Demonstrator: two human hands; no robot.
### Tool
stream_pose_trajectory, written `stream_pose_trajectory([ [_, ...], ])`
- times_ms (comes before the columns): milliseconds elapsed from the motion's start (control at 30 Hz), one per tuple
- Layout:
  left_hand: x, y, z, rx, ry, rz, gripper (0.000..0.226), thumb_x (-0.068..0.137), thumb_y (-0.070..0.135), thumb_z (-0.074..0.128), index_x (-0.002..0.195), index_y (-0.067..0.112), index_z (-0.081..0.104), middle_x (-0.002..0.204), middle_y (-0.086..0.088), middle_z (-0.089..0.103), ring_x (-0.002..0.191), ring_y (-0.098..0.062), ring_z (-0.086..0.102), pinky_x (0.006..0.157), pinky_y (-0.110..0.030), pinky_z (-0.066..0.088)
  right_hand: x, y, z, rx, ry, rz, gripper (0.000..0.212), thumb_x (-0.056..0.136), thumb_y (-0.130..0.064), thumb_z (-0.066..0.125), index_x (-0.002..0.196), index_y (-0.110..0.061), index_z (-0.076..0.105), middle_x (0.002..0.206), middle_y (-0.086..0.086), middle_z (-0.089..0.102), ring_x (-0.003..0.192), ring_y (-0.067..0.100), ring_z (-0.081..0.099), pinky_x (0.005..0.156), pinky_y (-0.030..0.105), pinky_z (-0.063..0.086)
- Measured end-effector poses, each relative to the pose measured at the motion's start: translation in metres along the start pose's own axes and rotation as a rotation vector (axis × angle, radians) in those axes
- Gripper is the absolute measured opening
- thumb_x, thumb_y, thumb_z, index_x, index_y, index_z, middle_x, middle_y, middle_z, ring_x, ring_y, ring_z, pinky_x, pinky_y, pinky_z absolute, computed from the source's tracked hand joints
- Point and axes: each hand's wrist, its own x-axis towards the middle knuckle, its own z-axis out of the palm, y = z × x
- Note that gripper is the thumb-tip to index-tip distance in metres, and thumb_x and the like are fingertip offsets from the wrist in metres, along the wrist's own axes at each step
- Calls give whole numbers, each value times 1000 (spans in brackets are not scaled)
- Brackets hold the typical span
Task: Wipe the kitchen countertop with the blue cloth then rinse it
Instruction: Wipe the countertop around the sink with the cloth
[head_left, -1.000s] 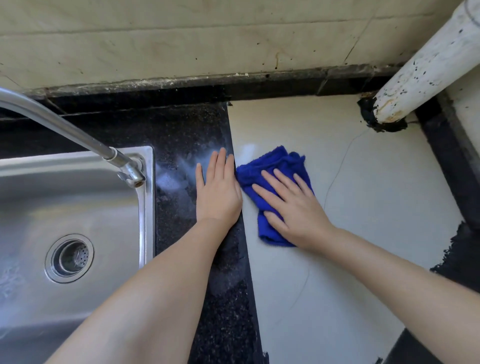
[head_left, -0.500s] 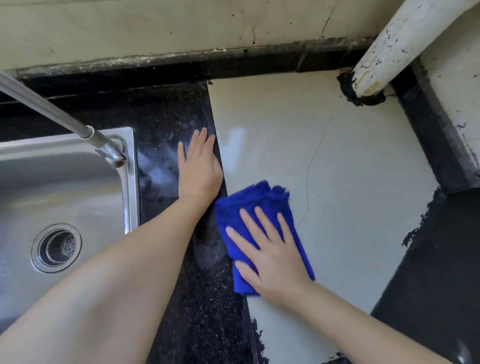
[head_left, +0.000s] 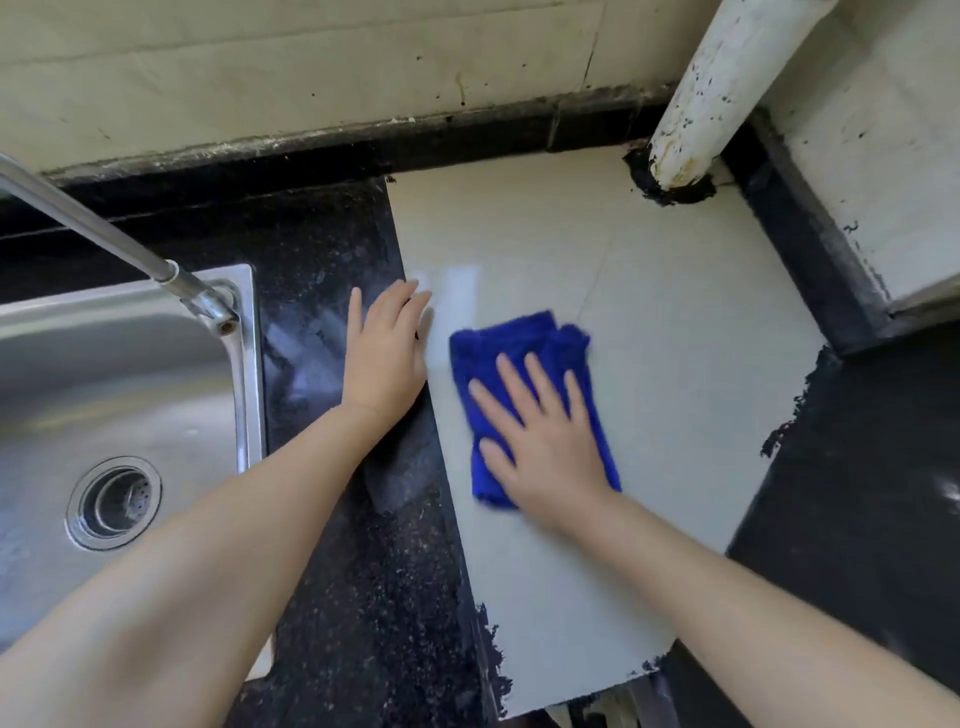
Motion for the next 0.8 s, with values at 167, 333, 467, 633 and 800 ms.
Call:
stream_pose_trajectory([
  [167, -32, 34, 12, -27, -119, 79, 51, 81, 18, 23, 117, 7, 57, 133, -13, 52, 127, -28, 45, 111, -51, 7, -110, 19, -12, -10, -204, -614, 56, 86, -47, 47, 140, -36, 37, 152, -6, 29, 142, 21, 22, 111, 50, 19],
  [333, -29, 74, 30, -16, -145, -1, 42, 88, 15, 27, 122, 9, 51, 143, -12, 40, 137, -25, 29, 112, -53, 0, -10, 173, -29, -93, -92, -139, 58, 91, -48, 26, 146, -33, 19, 155, -3, 23, 143, 23, 18, 114, 43, 8],
  [467, -25, 111, 41, 21, -176, 25, 52, 83, 22, 16, 119, 10, 51, 144, -11, 38, 138, -25, 28, 111, -56, 2, 51, 212, -45, 19, -53, 563, 53, 99, -44, 17, 149, -31, 8, 159, -2, 3, 146, 22, 0, 117, 48, 1],
  [633, -19, 149, 48, -89, -157, 23, 42, 89, 9, 37, 130, 12, 46, 150, -8, 30, 142, -18, 19, 113, -48, -7, -64, 114, -23, -19, -52, 261, 57, 94, -45, 22, 148, -28, 22, 157, 4, 19, 144, 28, 13, 114, 49, 7],
  [800, -10, 184, 58, -124, -160, 173, 43, 87, 3, 41, 129, 10, 48, 147, -12, 35, 139, -23, 26, 113, -47, -6, -207, 106, -27, -97, -202, -70, 56, 94, -46, 30, 148, -33, 18, 155, -3, 22, 143, 25, 16, 111, 47, 14],
])
